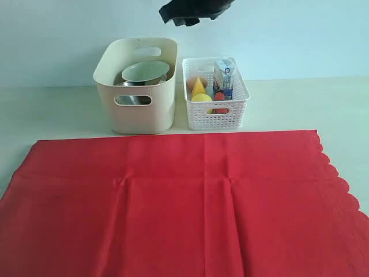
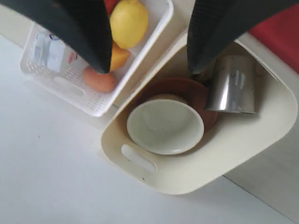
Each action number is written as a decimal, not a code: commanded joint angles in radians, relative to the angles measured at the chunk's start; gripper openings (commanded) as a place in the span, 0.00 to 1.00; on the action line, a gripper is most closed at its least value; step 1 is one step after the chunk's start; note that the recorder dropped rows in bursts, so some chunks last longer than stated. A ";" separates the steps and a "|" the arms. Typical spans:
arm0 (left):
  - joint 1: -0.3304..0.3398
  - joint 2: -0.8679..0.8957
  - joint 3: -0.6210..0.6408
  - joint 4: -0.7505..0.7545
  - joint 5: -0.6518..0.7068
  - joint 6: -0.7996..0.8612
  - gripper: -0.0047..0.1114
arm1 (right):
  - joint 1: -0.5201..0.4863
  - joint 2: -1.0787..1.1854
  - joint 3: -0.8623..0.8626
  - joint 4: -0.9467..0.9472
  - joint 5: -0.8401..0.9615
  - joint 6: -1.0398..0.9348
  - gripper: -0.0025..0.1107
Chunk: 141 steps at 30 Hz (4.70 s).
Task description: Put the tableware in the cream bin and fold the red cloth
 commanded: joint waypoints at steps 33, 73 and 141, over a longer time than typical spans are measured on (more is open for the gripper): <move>0.003 -0.006 0.003 -0.002 -0.004 -0.002 0.04 | -0.008 -1.095 0.872 -0.281 0.126 0.249 0.02; -0.022 -0.006 0.003 0.001 -0.004 -0.002 0.04 | -0.008 -1.635 1.416 -0.408 -0.152 0.412 0.02; -0.047 0.690 -0.479 -0.005 0.049 -0.071 0.04 | -0.008 -1.606 1.413 -0.268 -0.188 0.481 0.02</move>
